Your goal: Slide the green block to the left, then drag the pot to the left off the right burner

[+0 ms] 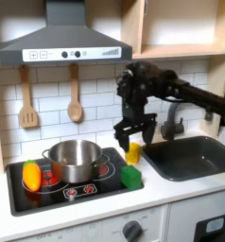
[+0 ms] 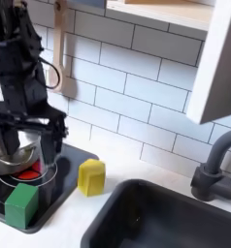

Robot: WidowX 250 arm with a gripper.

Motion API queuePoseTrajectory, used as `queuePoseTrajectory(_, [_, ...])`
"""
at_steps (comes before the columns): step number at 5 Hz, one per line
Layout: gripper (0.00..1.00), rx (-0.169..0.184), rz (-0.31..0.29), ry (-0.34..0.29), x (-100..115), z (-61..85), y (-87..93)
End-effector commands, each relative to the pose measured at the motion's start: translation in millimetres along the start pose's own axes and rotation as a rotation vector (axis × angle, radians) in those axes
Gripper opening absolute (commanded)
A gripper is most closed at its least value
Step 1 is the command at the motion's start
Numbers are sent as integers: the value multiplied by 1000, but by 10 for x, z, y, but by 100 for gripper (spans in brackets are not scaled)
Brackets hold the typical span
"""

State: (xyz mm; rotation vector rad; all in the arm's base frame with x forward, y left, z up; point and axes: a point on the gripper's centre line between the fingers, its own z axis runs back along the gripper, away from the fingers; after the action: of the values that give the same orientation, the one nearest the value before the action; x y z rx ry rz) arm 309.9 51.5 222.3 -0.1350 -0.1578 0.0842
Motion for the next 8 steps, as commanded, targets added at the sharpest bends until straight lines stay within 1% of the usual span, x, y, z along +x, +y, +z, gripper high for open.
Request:
queuePoseTrajectory(1, [100,9,-50,16,-403,-23,-218])
queuePoseTrajectory(2, [100,16,-71,19,-597,-12,-296])
queuePoseTrajectory(3, [100,20,-77,21,-815,-3,-331])
queuePoseTrajectory(4, [100,17,-102,22,-927,17,-395])
queuePoseTrajectory(5, [100,9,-117,23,-1088,33,-440])
queuePoseTrajectory(6, [100,10,-138,32,-1248,56,-467])
queuePoseTrajectory(7, [100,14,-162,49,-1378,52,-494])
queuePoseTrajectory(8, [100,9,-159,42,-1363,66,-502])
